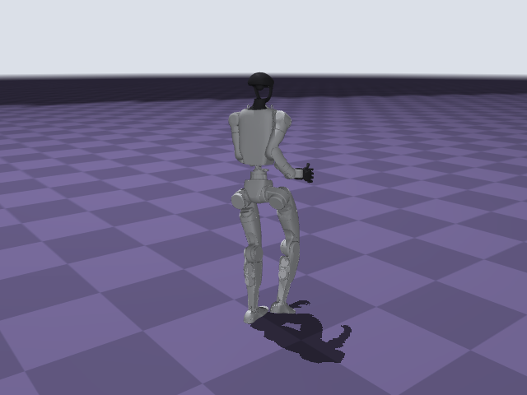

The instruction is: Walk run

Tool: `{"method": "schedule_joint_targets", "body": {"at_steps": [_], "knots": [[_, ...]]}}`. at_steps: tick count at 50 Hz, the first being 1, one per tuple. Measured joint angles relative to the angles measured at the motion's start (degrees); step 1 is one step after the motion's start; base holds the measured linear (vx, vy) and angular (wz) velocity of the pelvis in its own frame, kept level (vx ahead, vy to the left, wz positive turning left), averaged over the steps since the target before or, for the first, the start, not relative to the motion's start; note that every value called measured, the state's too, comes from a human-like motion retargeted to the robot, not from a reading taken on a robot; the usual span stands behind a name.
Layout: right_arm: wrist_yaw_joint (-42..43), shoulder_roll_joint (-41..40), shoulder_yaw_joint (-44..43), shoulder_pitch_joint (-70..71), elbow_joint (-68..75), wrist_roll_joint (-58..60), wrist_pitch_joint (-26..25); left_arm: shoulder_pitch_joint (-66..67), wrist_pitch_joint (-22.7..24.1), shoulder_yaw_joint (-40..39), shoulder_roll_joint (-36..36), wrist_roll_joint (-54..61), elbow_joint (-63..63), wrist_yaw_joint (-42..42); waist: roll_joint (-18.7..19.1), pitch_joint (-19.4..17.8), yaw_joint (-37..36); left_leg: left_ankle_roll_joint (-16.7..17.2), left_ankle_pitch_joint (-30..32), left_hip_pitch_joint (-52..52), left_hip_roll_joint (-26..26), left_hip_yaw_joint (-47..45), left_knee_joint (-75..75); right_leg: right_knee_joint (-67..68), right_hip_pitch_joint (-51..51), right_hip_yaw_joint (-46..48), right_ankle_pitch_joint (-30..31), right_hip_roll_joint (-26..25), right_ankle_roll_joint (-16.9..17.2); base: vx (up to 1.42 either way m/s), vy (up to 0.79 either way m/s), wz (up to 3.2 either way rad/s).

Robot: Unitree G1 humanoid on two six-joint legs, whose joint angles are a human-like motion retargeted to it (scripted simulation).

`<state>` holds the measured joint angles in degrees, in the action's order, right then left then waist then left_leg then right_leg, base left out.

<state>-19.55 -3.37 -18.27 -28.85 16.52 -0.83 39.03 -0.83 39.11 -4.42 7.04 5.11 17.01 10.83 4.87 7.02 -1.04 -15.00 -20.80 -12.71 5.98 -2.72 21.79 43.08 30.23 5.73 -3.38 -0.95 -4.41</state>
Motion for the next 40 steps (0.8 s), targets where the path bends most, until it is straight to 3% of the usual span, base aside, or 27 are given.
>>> {"method": "schedule_joint_targets", "body": {"at_steps": [5,7,8,9,10,11,12,14,17,20,23,25,27,28,29,30,32,35,37,40], "knots": [[4.2,1.1,-2.3,-1.2,0.0,2.1,1.2,4.0,-0.3,1.5,-4.3,-2.9,-1.7,2.4,2.2,0.8,8.3,10.7,28.0,12.0,-1.2,3.2,-8.1,-29.1,1.7,-10.8,-6.9,-1.1,6.3,1.42,-0.11,1.68],[6.9,1.6,-2.0,0.8,0.3,2.7,0.9,5.8,0.0,1.1,-6.1,-5.7,-0.9,2.8,1.6,0.0,7.0,16.0,38.3,14.8,-0.8,3.7,-5.8,-33.8,-0.2,-7.5,-4.3,1.5,6.7,1.30,-0.25,0.12],[8.0,1.8,-1.4,2.0,0.1,2.8,0.7,6.4,0.2,0.6,-7.1,-7.3,-0.1,2.8,-0.1,-0.8,6.1,18.8,42.6,15.4,1.2,3.9,-2.5,-32.9,-1.3,-5.6,2.3,2.4,5.3,1.51,-0.39,-0.19],[9.0,1.9,-0.2,2.9,-0.3,2.6,0.6,7.4,0.7,0.0,-7.8,-9.0,1.0,2.8,-0.8,-0.9,5.3,20.6,45.9,13.8,1.7,3.2,3.3,-28.8,-1.5,-5.1,-1.4,2.4,1.9,1.72,-0.49,-0.25],[9.9,1.8,1.4,3.6,-0.8,2.2,0.5,8.4,1.3,-0.7,-8.5,-10.8,2.3,2.8,-1.0,-0.8,4.5,22.1,48.7,11.2,1.4,2.2,10.4,-23.2,-1.3,-5.4,-10.2,1.9,-2.4,1.86,-0.54,0.24],[10.7,2.1,3.1,3.8,-0.8,0.8,0.7,11.2,2.1,-1.1,-8.4,-12.7,4.1,3.7,0.5,-1.2,4.5,20.9,49.7,8.4,0.1,2.3,19.6,-20.5,-3.8,-12.1,-14.2,-4.0,-3.6,1.83,-0.51,0.85],[10.7,2.2,3.8,5.0,-0.8,-1.1,0.8,13.3,2.7,-1.9,-7.8,-14.3,6.3,4.9,1.5,-1.5,4.5,20.0,48.7,5.0,-0.9,2.9,28.5,-18.4,-5.8,-14.7,-17.4,-6.9,-4.4,1.64,-0.43,1.73],[6.9,2.1,1.5,10.5,-0.4,-6.4,0.0,15.0,3.2,-4.2,-4.1,-14.9,11.0,8.8,0.3,-1.5,3.4,18.0,39.1,-4.2,-1.7,2.5,41.2,-17.9,-8.6,-6.6,-19.4,-2.5,-4.7,1.31,-0.29,1.28],[2.4,2.5,2.8,14.1,-2.2,-12.3,-2.2,19.8,3.3,-5.9,1.1,-9.6,14.1,12.1,-3.3,-1.1,-2.7,12.1,27.0,-15.1,-2.3,-6.0,42.8,-22.8,-15.9,-9.4,-18.2,-3.7,-6.7,1.34,-0.10,-0.14],[2.7,4.8,3.7,14.7,-5.0,-16.4,-1.4,24.3,4.4,-8.8,1.5,-6.4,14.6,12.6,-7.9,-2.5,-10.1,9.2,19.4,-23.7,-2.2,-12.6,31.9,-30.0,-23.1,-5.4,-4.9,-2.1,-5.3,1.27,-0.16,-0.28],[1.1,5.8,2.6,13.0,-6.6,-13.3,-1.0,26.0,5.4,-11.0,0.4,-7.0,14.9,10.4,-9.9,-3.3,-15.9,4.5,16.3,-24.8,-1.5,-17.9,7.9,-35.0,-30.1,-5.0,15.1,-3.5,1.9,1.41,-0.18,0.16],[-0.3,5.9,1.2,11.7,-6.4,-8.0,-2.5,25.2,5.1,-11.0,0.4,-7.3,14.3,7.6,-10.1,-4.3,-17.7,4.2,14.4,-22.4,0.4,-17.5,-6.6,-36.0,-34.4,-1.9,26.4,-3.7,7.2,1.28,-0.24,0.60],[0.5,5.7,1.0,11.5,-5.4,-2.5,-3.2,23.3,4.3,-10.6,0.6,-7.7,11.8,5.2,-9.7,-5.1,-17.0,4.9,15.1,-19.8,1.1,-15.0,-12.2,-31.1,-36.9,-2.6,32.8,-5.0,12.8,1.59,-0.49,0.87],[1.6,5.8,1.2,11.6,-4.7,-0.5,-3.0,22.1,3.8,-10.2,0.4,-7.8,10.3,4.2,-10.2,-6.2,-15.7,1.2,19.8,-18.3,-0.1,-15.4,-10.6,-23.7,-36.1,-3.3,33.2,-5.8,14.6,1.96,-0.89,1.46],[3.1,5.9,1.9,12.0,-3.9,1.5,-2.6,20.6,3.1,-9.7,0.0,-8.2,8.5,3.3,-10.7,-6.3,-13.4,0.0,16.8,-17.3,0.0,-15.7,-6.7,-16.9,-34.3,-2.9,33.4,-6.9,14.6,2.18,-1.17,1.87],[4.7,6.2,2.8,12.5,-3.1,3.4,-2.1,18.9,2.3,-9.2,-0.5,-8.6,6.7,2.5,-11.3,-6.0,-10.8,0.0,9.8,-16.4,0.8,-16.0,-1.6,-10.3,-32.1,-1.9,33.4,-8.2,13.7,2.14,-0.66,1.57],[5.9,5.3,5.1,10.2,-1.2,6.9,-0.5,16.7,2.5,-8.0,-2.1,-9.1,5.1,1.5,-5.7,-3.9,-8.9,0.0,4.3,-18.0,-2.3,-1.8,9.3,-6.0,-29.7,1.8,31.3,-15.1,8.0,1.96,0.06,0.76],[5.4,4.4,7.7,9.3,2.5,9.0,-1.4,5.0,3.0,-11.1,-2.5,-5.2,7.9,6.1,-1.9,-2.1,-6.8,0.0,-4.3,-14.4,-5.5,-2.0,16.0,10.4,-16.9,2.7,14.9,-10.7,3.8,1.32,-0.03,0.40],[1.4,3.9,7.5,6.7,2.6,6.3,-2.0,1.7,1.8,-5.8,-2.0,-1.7,6.2,7.4,-2.5,-1.0,-7.0,0.0,-4.1,-8.6,-3.4,-3.0,11.4,9.7,-10.7,0.4,7.4,-6.7,1.0,1.26,-0.01,0.62],[-1.9,2.8,5.4,2.5,1.3,4.0,-1.8,-0.4,1.2,-1.1,-3.6,0.0,2.8,7.7,-2.4,-1.0,-3.3,1.8,2.3,0.4,0.1,0.5,2.0,0.7,-2.9,-0.5,0.3,0.6,1.0,1.80,-0.27,1.41]]}}
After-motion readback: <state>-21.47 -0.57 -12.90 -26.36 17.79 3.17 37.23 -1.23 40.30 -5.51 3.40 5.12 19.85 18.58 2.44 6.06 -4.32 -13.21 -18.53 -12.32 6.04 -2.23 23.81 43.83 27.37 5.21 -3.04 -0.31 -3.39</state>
